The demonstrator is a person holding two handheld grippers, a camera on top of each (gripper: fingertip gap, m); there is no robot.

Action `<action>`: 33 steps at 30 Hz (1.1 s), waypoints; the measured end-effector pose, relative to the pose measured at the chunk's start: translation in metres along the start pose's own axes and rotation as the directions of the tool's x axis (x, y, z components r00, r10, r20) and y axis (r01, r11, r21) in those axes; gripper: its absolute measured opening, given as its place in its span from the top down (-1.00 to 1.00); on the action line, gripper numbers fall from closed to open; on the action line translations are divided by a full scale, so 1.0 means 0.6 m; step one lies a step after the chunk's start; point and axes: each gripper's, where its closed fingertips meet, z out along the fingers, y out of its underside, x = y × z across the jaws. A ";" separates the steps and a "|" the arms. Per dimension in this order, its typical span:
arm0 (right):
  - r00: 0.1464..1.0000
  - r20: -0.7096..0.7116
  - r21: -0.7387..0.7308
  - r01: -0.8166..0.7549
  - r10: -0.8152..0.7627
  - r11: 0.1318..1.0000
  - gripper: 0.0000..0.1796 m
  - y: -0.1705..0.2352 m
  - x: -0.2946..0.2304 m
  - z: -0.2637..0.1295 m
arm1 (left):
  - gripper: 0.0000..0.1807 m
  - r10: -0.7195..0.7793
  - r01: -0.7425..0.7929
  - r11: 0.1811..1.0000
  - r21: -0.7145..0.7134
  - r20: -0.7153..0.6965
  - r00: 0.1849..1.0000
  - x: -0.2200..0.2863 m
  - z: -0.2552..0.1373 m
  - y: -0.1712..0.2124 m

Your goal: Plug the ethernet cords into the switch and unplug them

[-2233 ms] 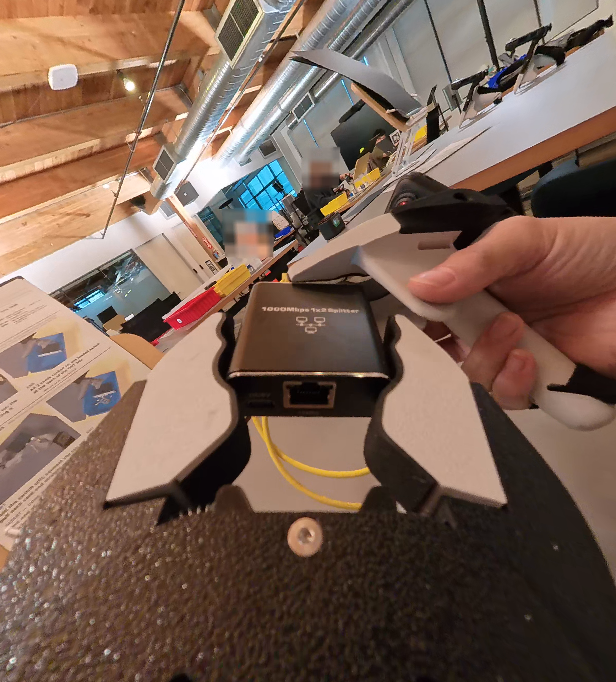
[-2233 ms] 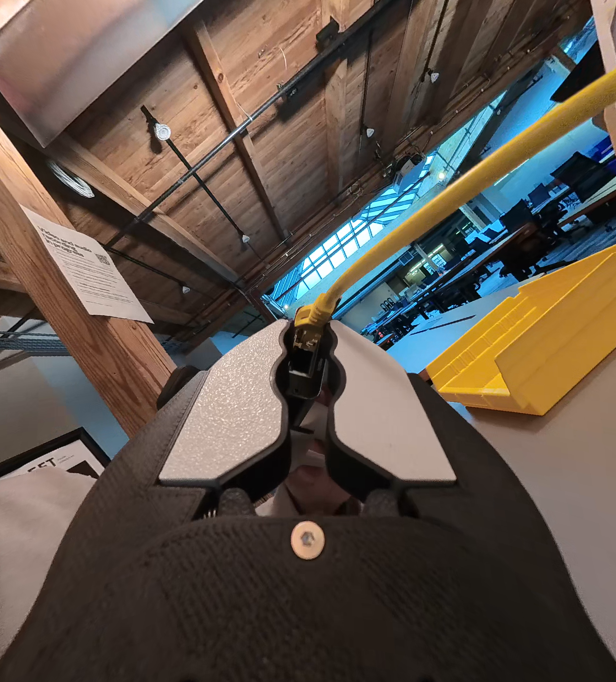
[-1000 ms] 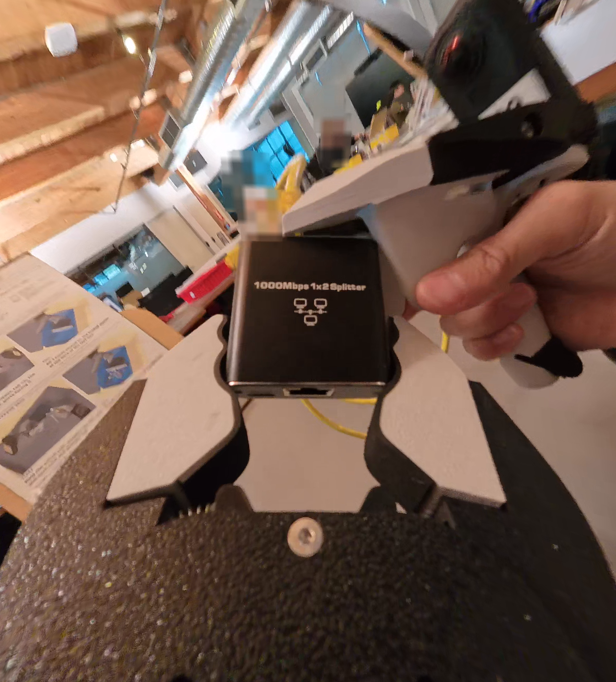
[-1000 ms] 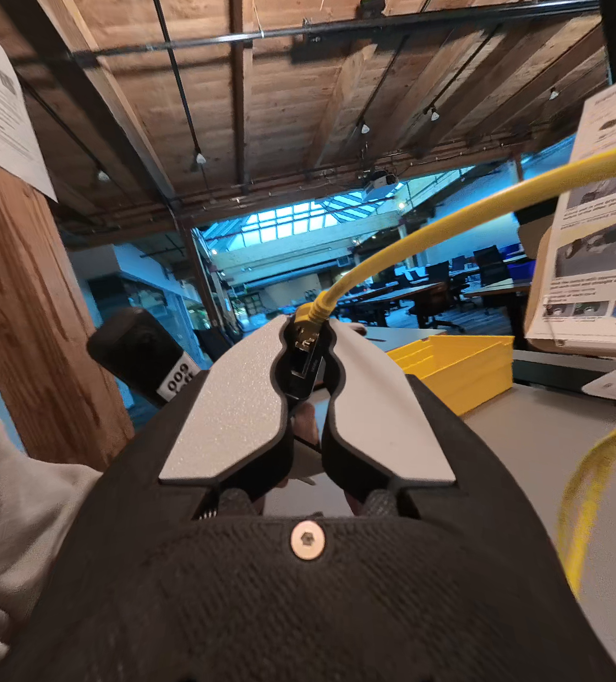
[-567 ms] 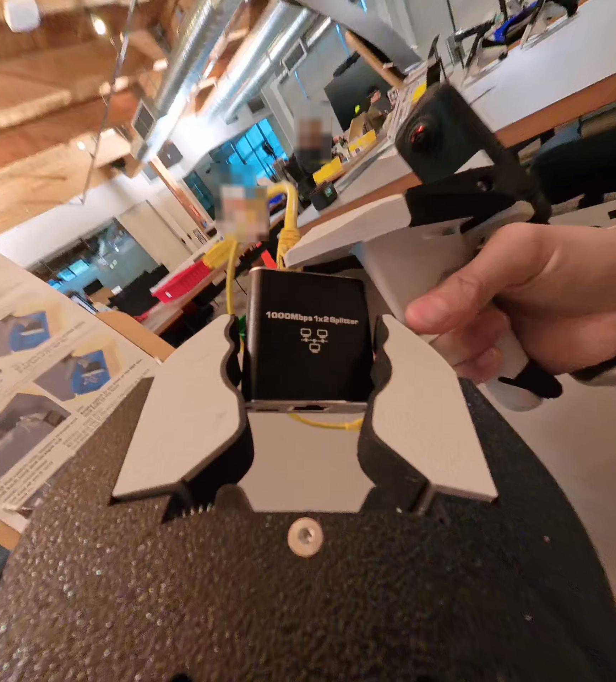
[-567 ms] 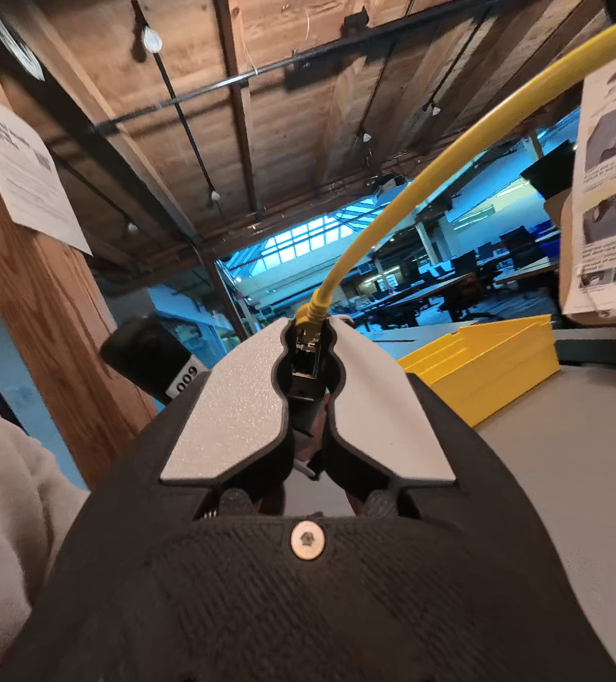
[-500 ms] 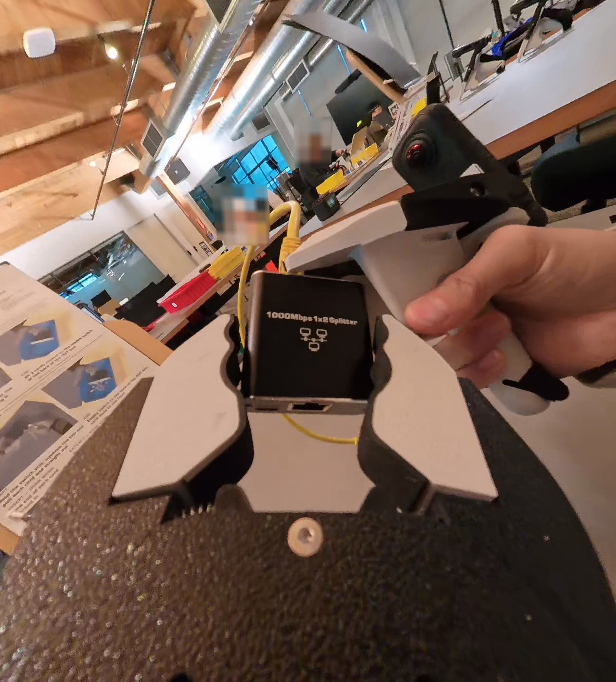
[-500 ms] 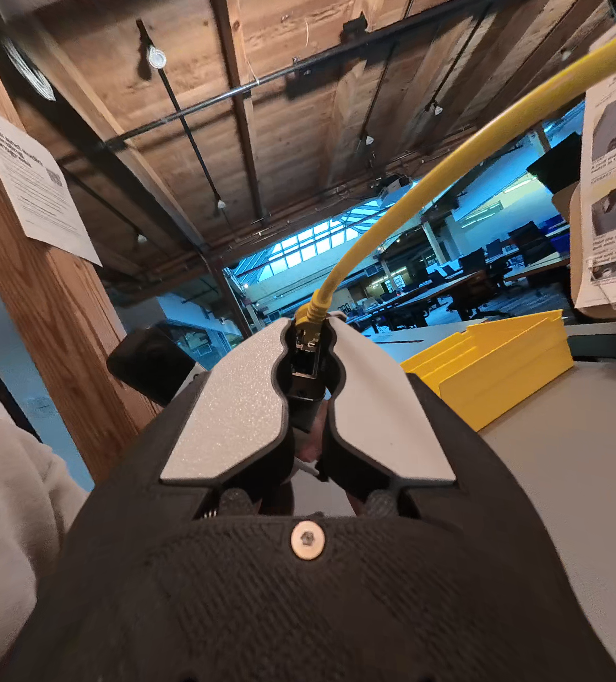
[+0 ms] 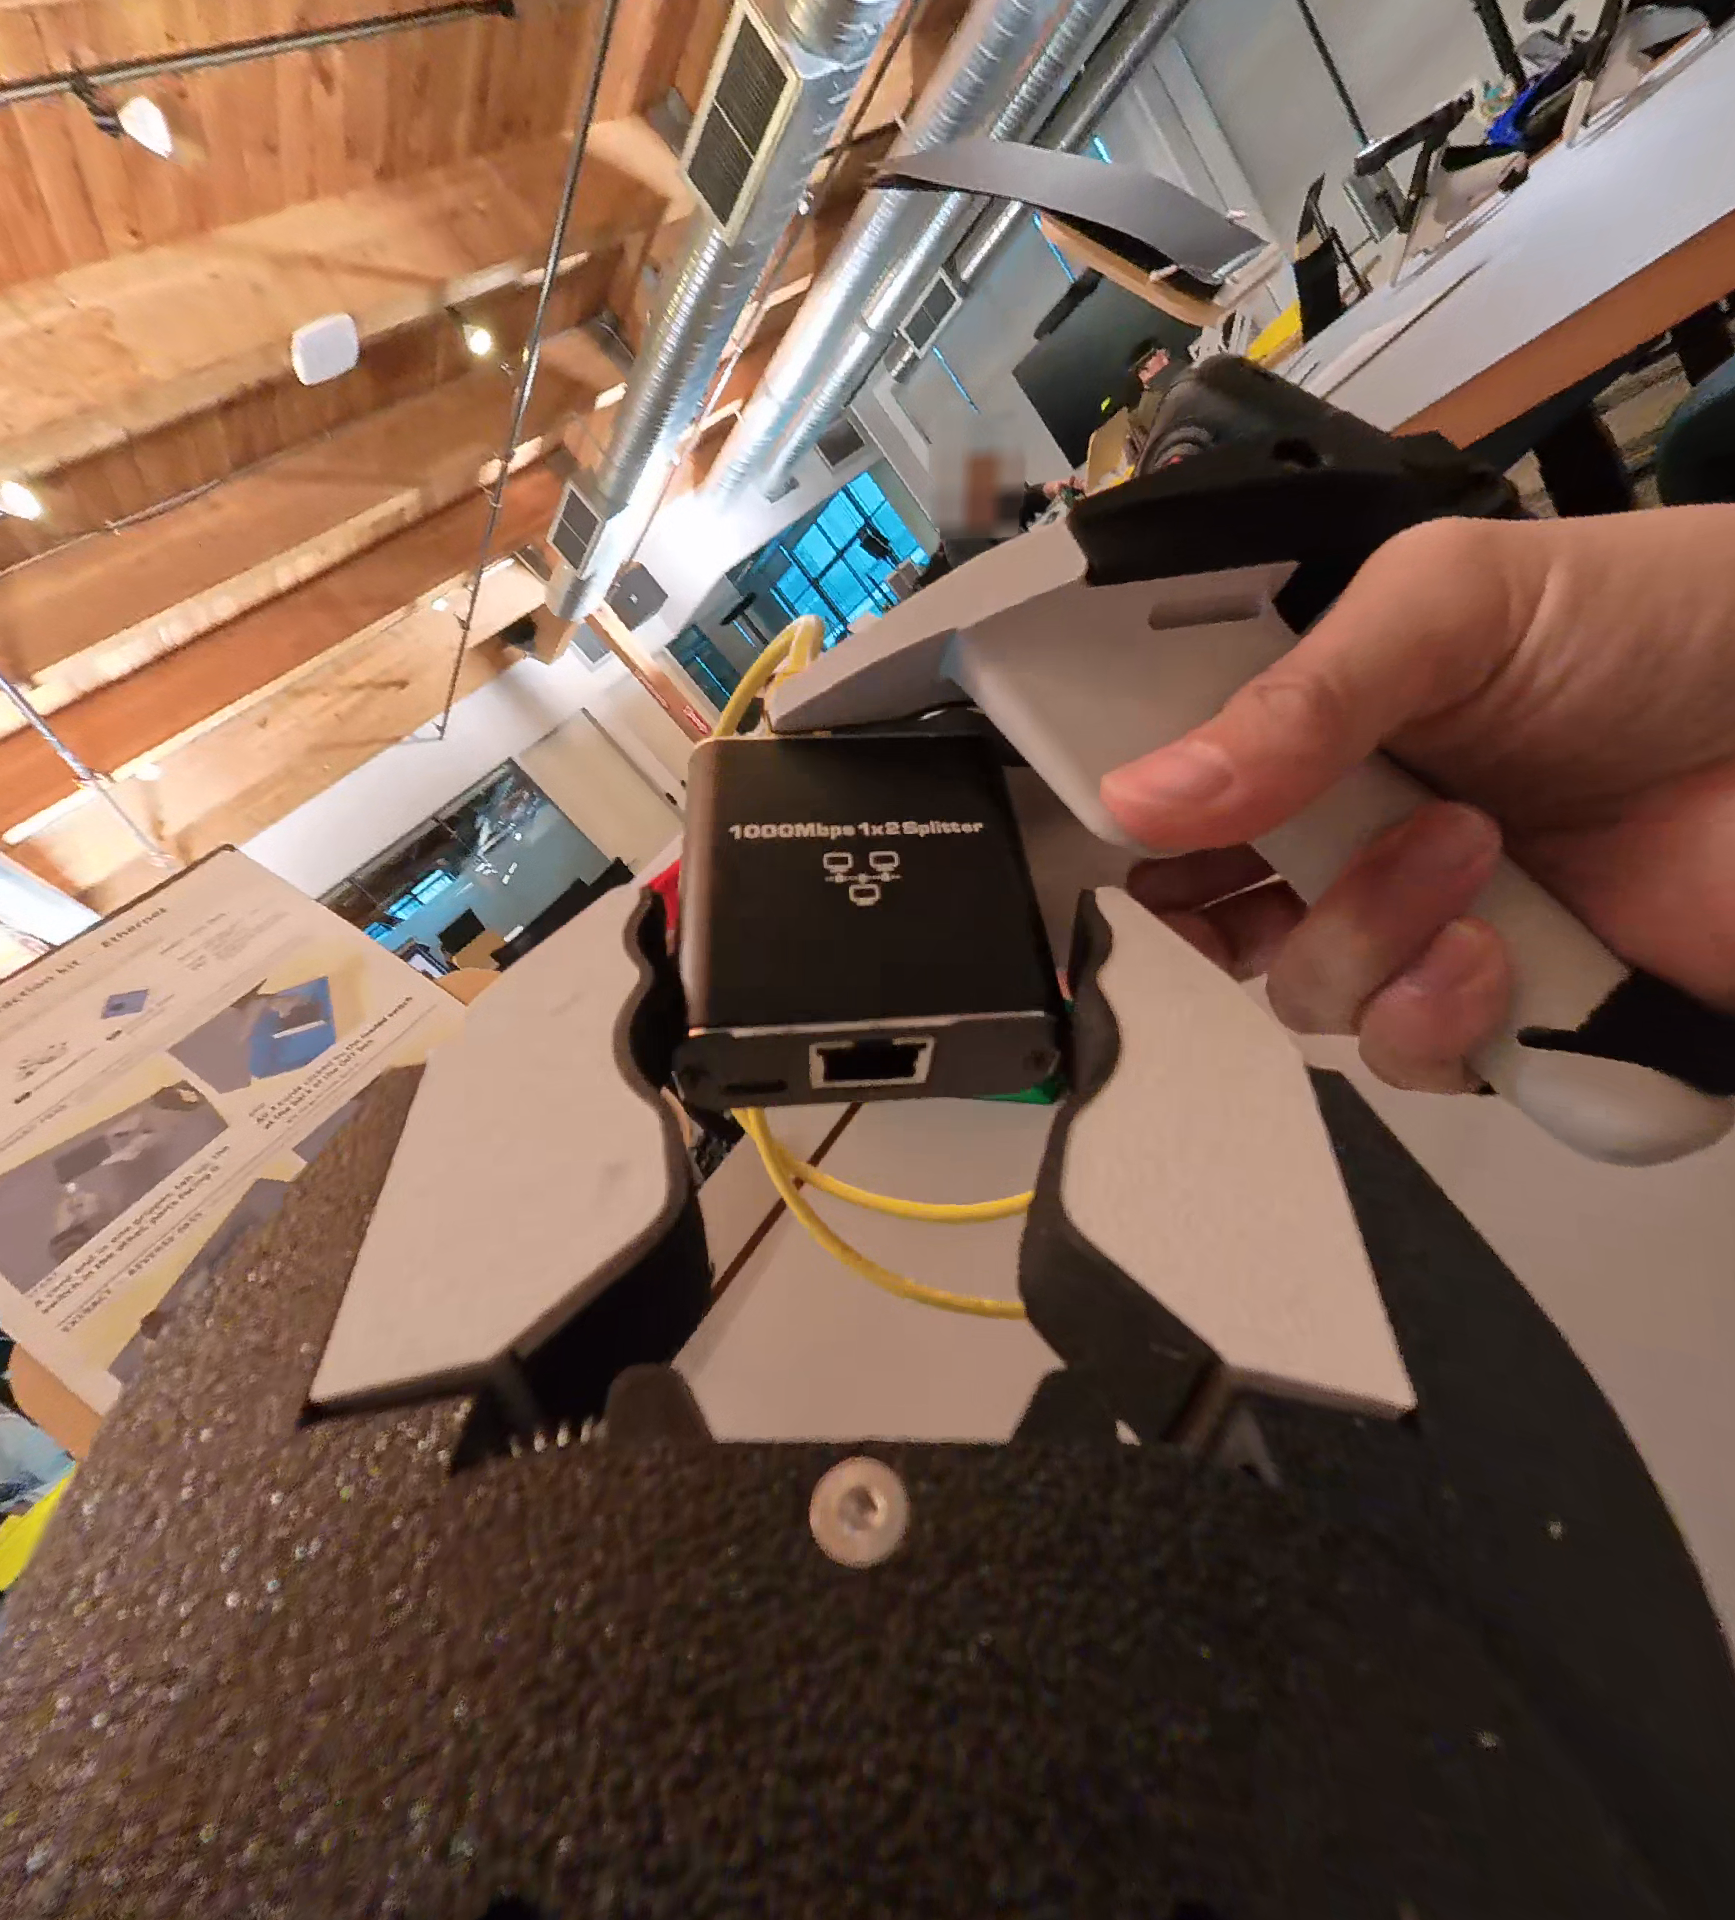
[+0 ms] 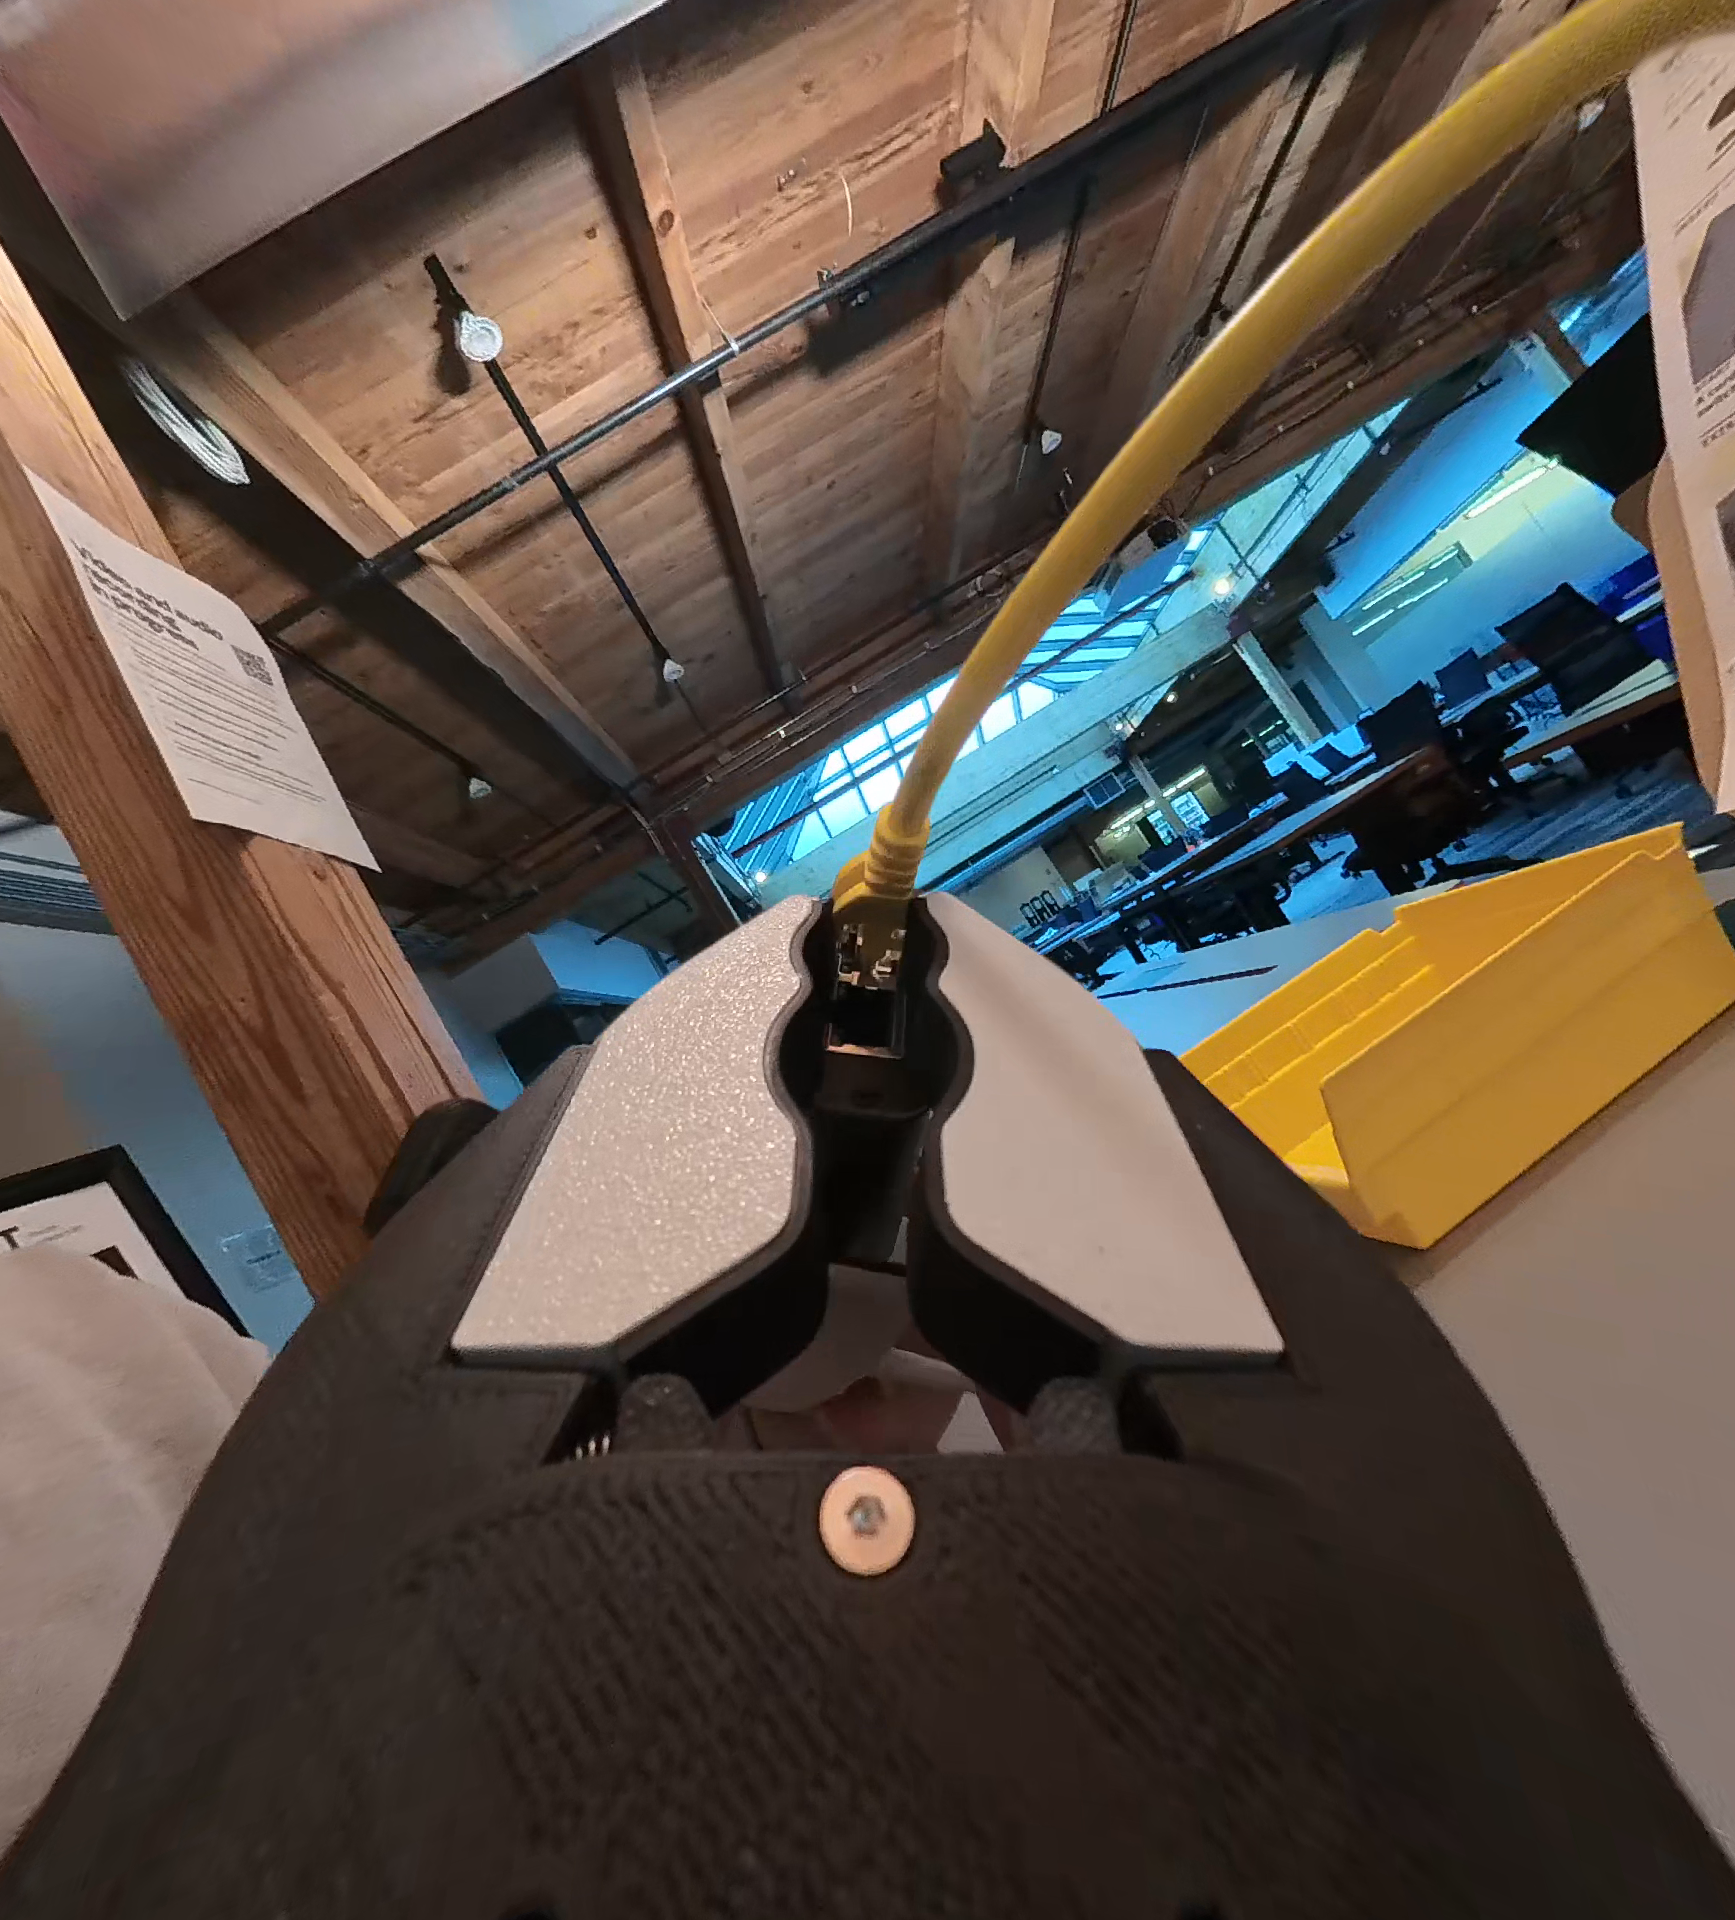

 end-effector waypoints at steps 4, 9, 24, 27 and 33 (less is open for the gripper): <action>1.000 -0.020 -0.016 0.021 -0.021 1.000 0.84 -0.001 0.004 -0.002 | 0.18 -0.004 0.004 1.000 -0.022 0.003 1.000 0.000 0.003 0.007; 0.995 -0.080 -0.029 0.053 -0.055 0.998 0.84 -0.002 0.014 -0.005 | 0.10 0.046 -0.041 0.988 -0.149 0.026 0.999 0.002 0.017 0.016; 0.886 -0.127 -0.262 0.404 -0.446 0.876 0.85 0.026 0.002 0.008 | 0.16 0.010 -0.025 0.870 -0.493 -0.033 0.999 -0.006 0.010 0.075; 0.865 -0.125 -0.293 0.435 -0.485 0.851 0.85 0.034 0.001 0.010 | 0.14 0.019 -0.015 0.893 -0.451 0.004 1.000 -0.004 0.018 0.072; 0.896 -0.129 -0.276 0.379 -0.425 0.883 0.85 0.039 0.013 0.007 | 0.14 0.025 0.003 0.911 -0.412 0.062 0.998 -0.006 0.029 0.079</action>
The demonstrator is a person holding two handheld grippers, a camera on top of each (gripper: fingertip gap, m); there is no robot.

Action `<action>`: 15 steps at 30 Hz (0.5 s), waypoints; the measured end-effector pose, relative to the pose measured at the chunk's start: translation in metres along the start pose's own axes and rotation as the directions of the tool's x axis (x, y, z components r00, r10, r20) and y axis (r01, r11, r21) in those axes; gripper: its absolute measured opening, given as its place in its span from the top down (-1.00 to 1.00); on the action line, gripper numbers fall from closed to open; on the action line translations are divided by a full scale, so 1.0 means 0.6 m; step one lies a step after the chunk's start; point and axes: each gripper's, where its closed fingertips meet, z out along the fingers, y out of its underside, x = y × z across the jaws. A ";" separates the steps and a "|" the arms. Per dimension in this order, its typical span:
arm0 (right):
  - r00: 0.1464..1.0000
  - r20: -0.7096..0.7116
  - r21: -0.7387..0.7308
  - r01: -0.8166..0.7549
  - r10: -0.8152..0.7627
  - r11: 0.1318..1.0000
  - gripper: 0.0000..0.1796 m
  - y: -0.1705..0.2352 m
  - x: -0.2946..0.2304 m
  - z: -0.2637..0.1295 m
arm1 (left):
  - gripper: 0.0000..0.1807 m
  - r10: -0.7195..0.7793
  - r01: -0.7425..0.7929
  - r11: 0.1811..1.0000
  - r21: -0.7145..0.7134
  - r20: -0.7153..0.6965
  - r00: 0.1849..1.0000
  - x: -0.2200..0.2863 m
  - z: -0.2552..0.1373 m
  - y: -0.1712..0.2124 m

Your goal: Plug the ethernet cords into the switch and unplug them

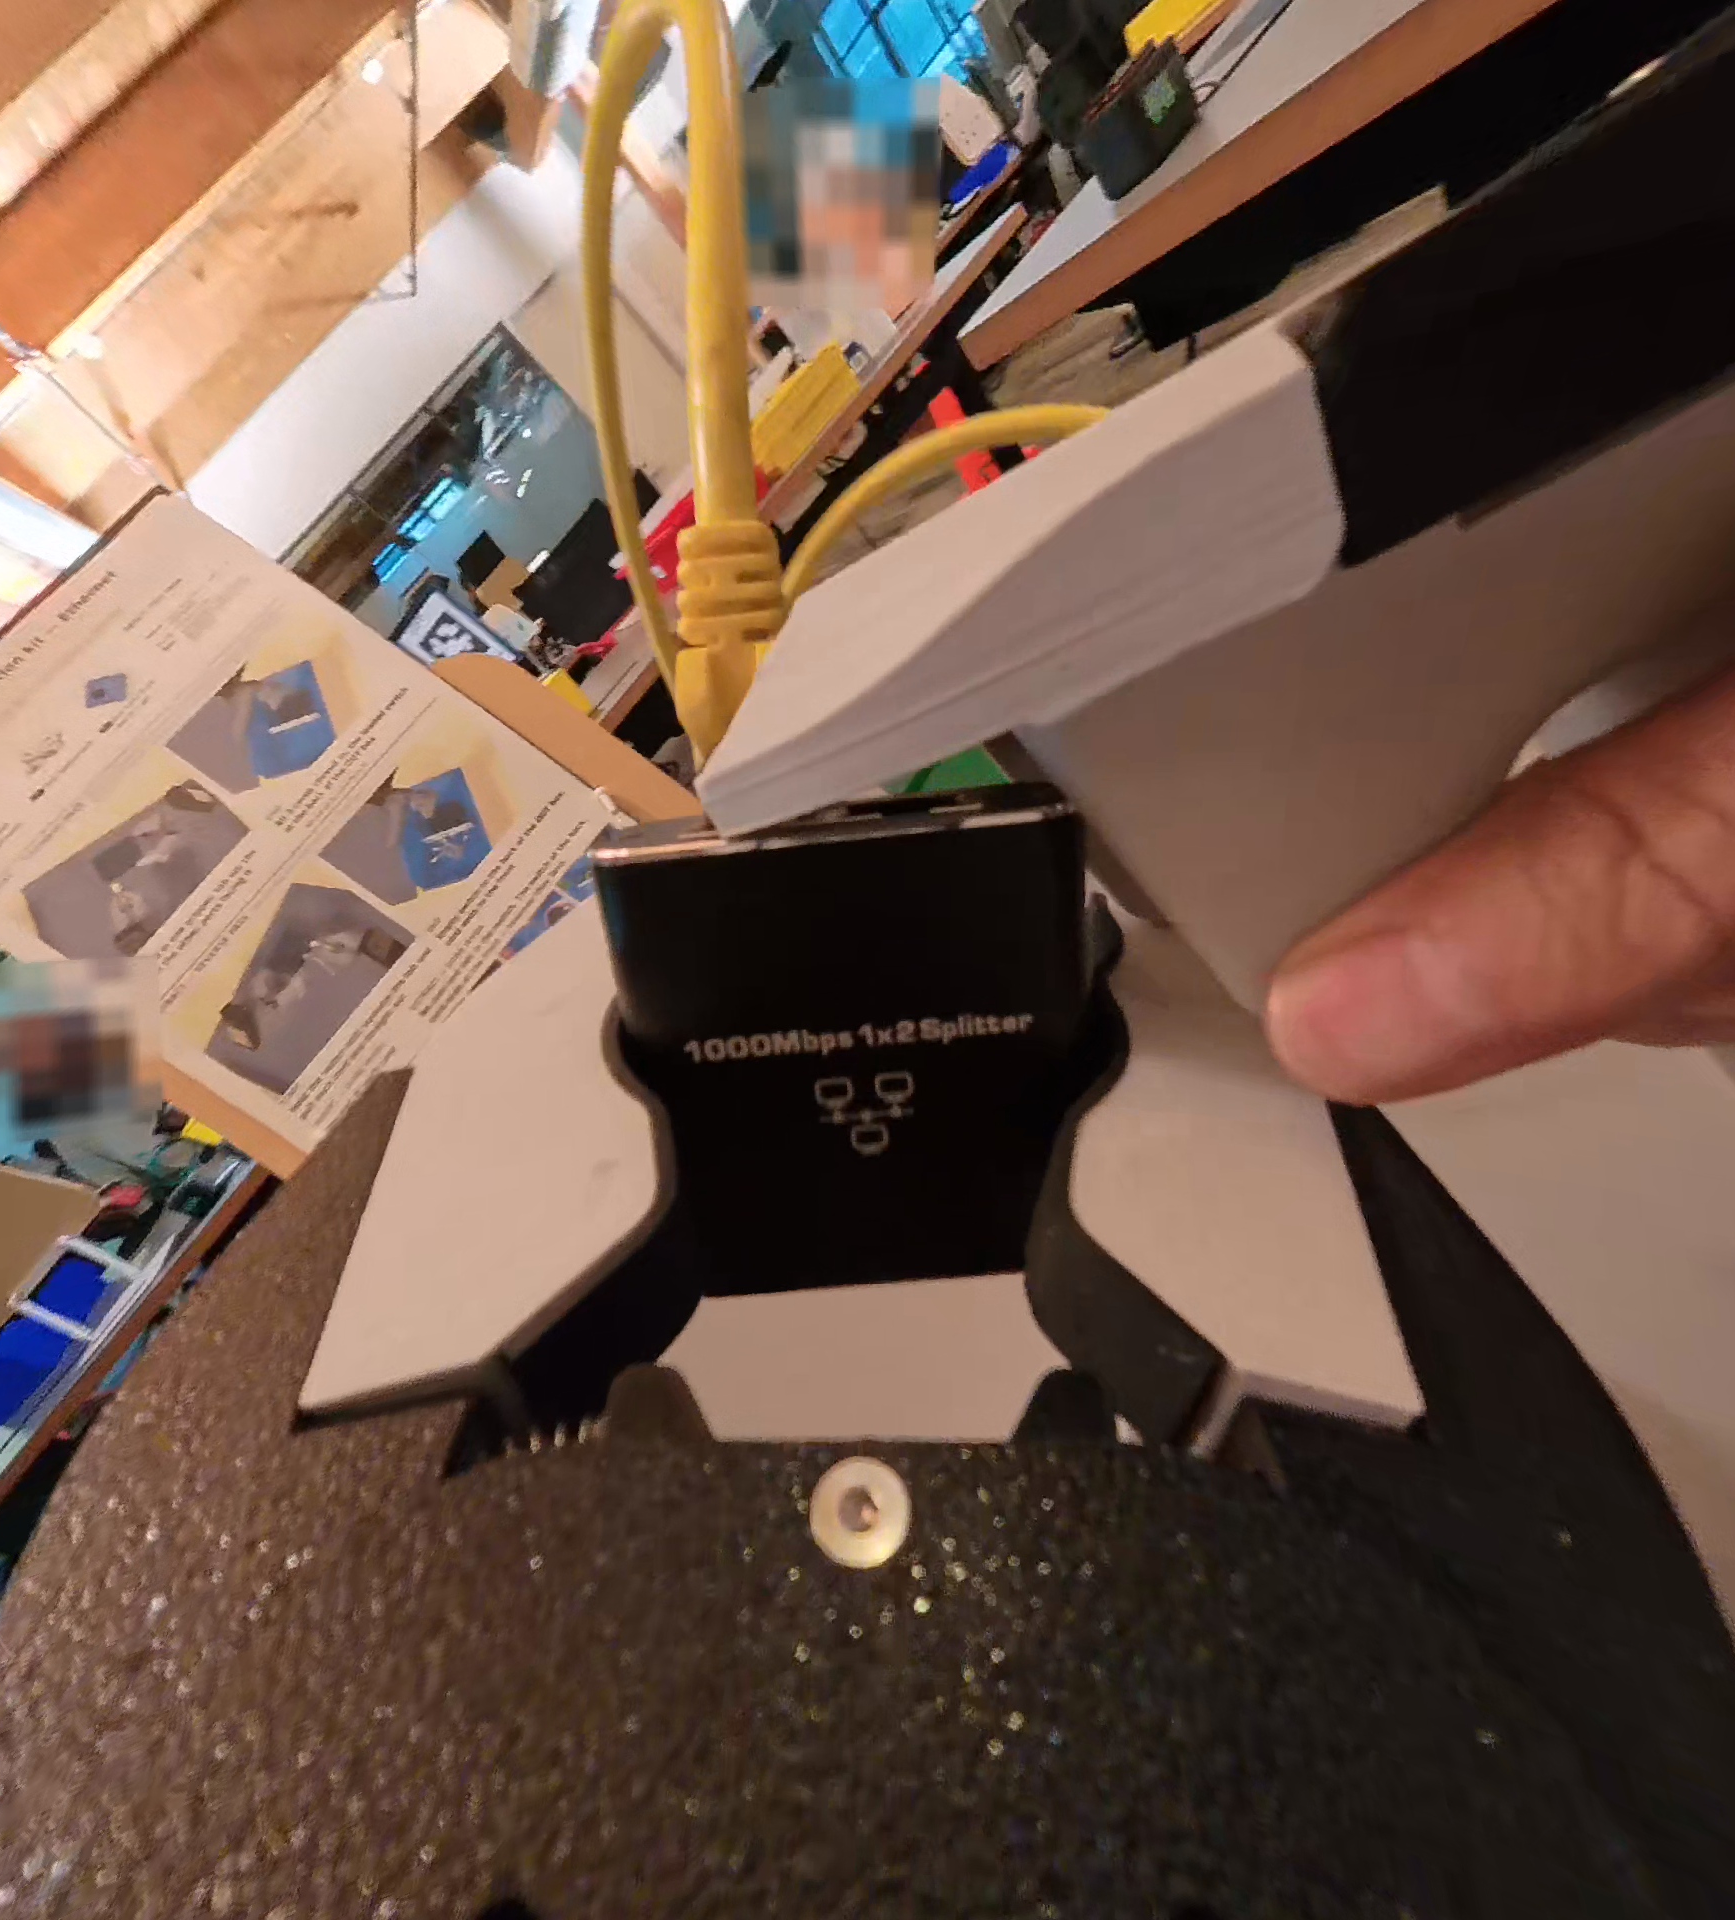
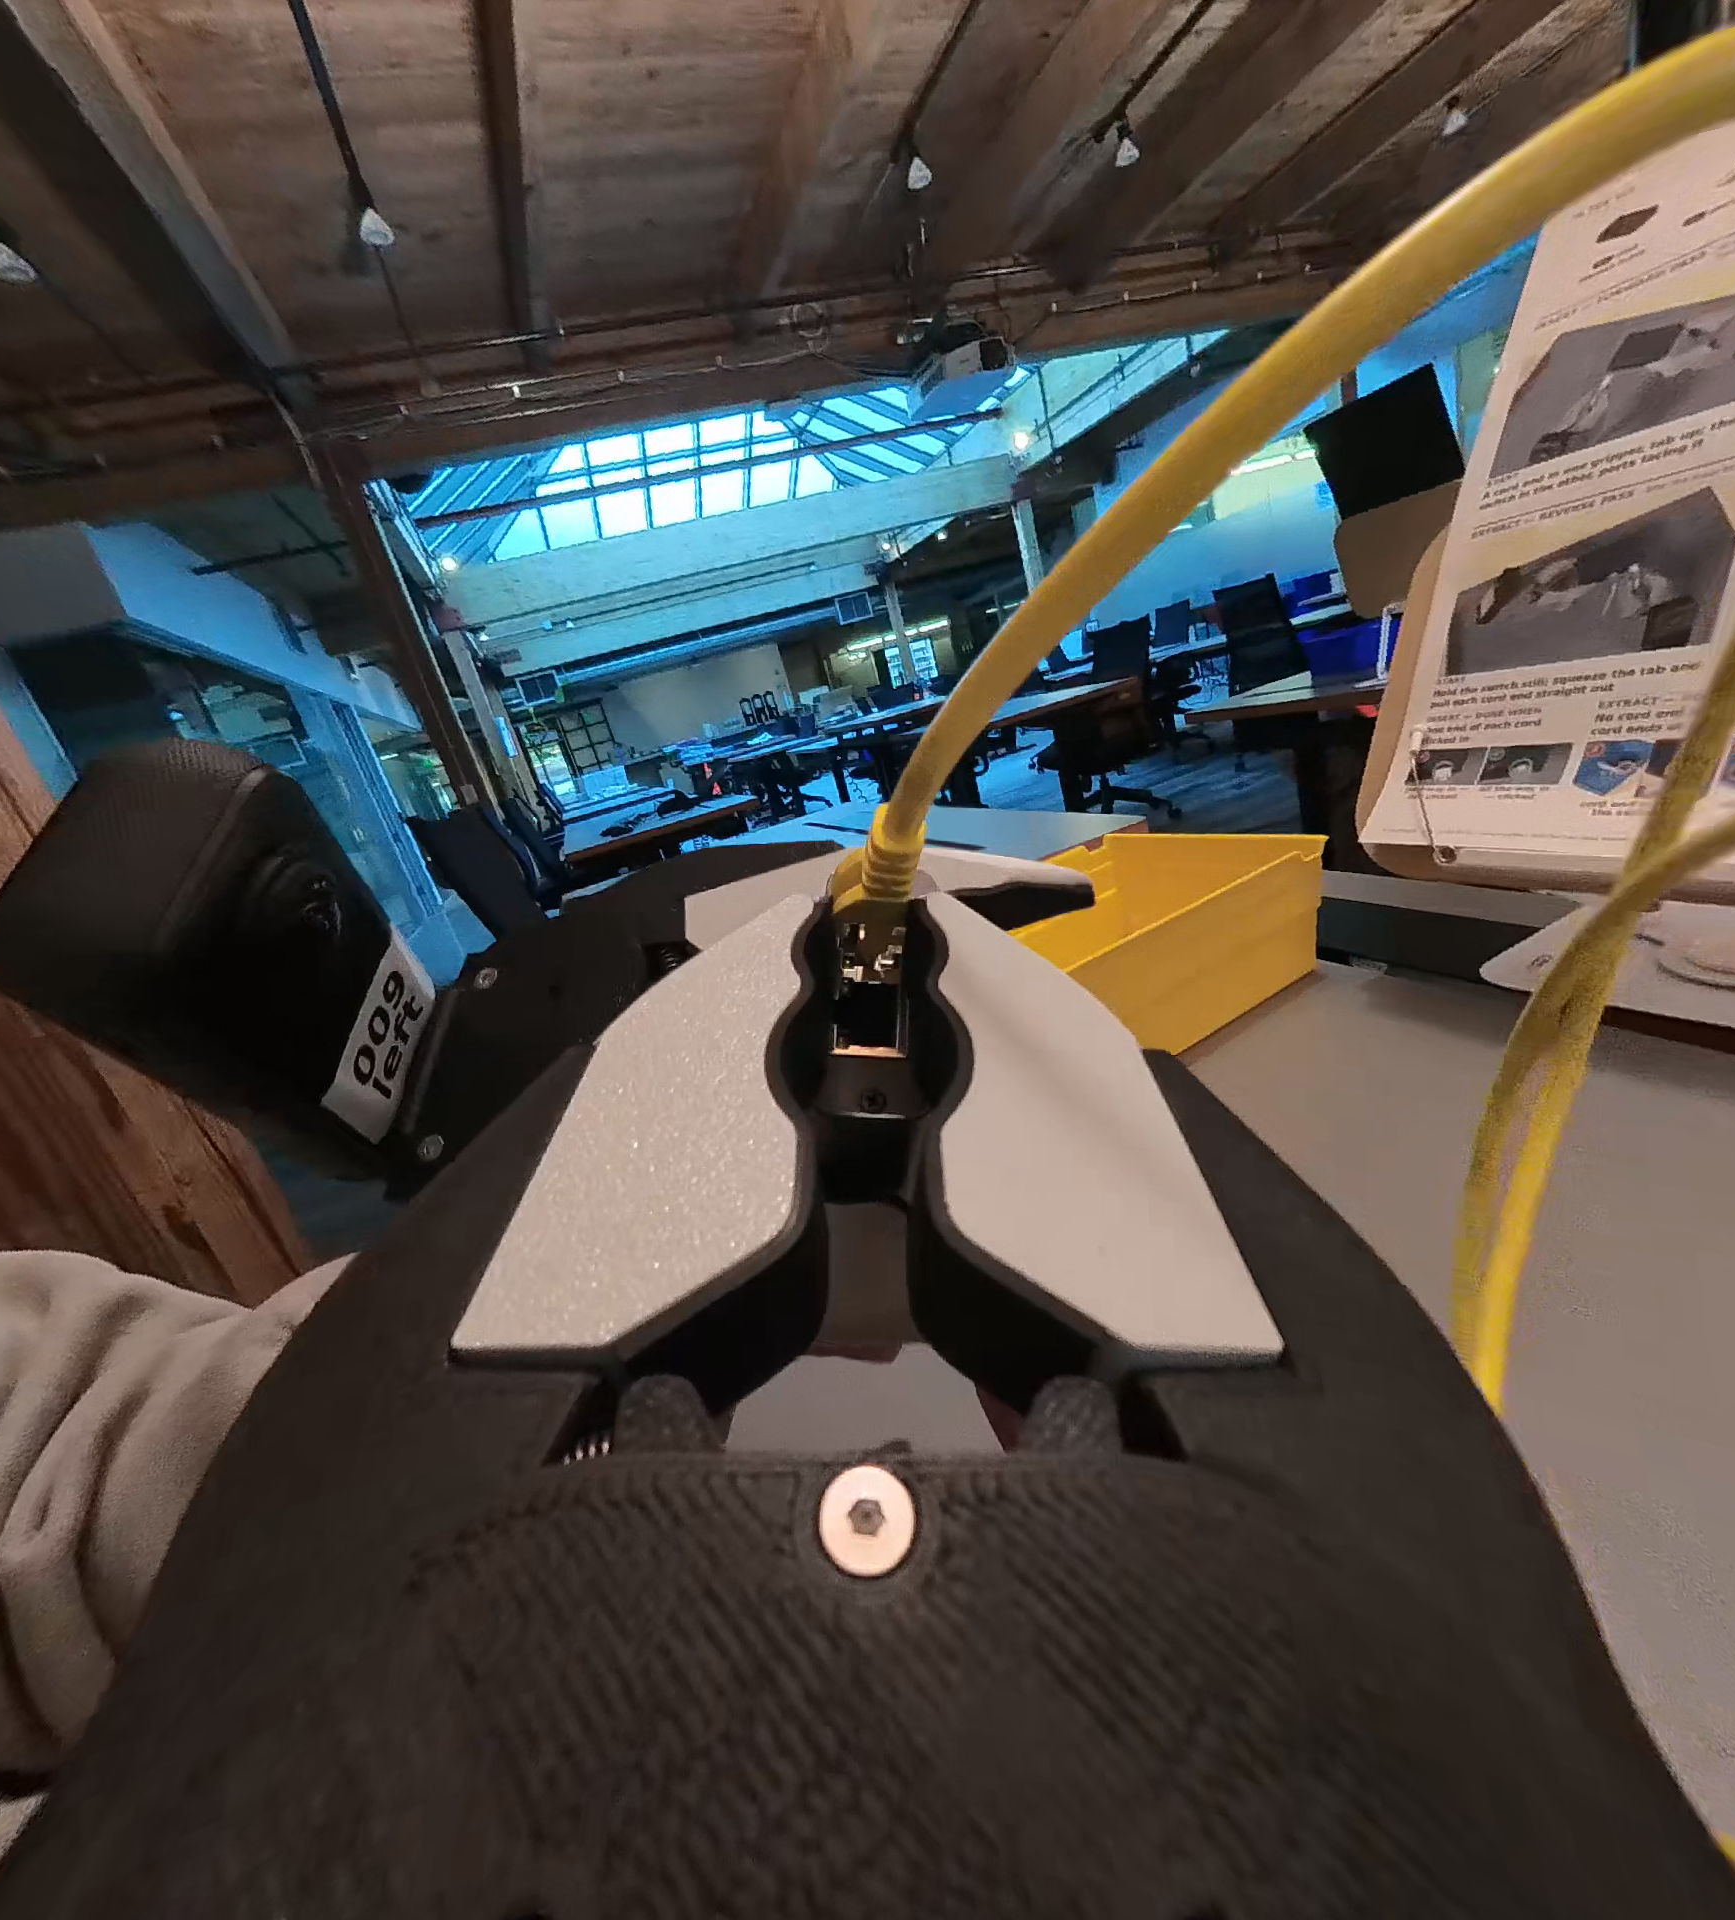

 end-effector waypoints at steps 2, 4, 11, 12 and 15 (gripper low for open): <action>0.999 -0.021 0.002 0.036 -0.036 0.999 0.85 0.003 0.004 0.001 | 0.14 -0.010 0.011 1.000 -0.022 0.014 1.000 -0.001 0.003 0.006; 0.993 -0.046 -0.021 0.106 -0.106 0.994 0.85 0.006 0.008 0.001 | 0.14 -0.016 0.016 1.000 -0.020 0.032 0.999 -0.001 0.008 0.009; 0.907 -0.116 -0.191 0.380 -0.405 0.905 0.85 0.034 0.029 0.002 | 0.15 -0.172 0.174 0.983 0.056 -0.036 0.984 0.023 0.030 0.028; 0.898 -0.108 -0.212 0.399 -0.428 0.892 0.85 0.035 0.030 0.000 | 0.15 -0.181 0.184 0.980 0.070 -0.052 0.982 0.025 0.030 0.027; 0.840 -0.106 -0.268 0.492 -0.532 0.829 0.84 0.034 0.026 0.000 | 0.15 -0.185 0.192 0.975 0.112 -0.072 0.980 0.027 0.030 0.021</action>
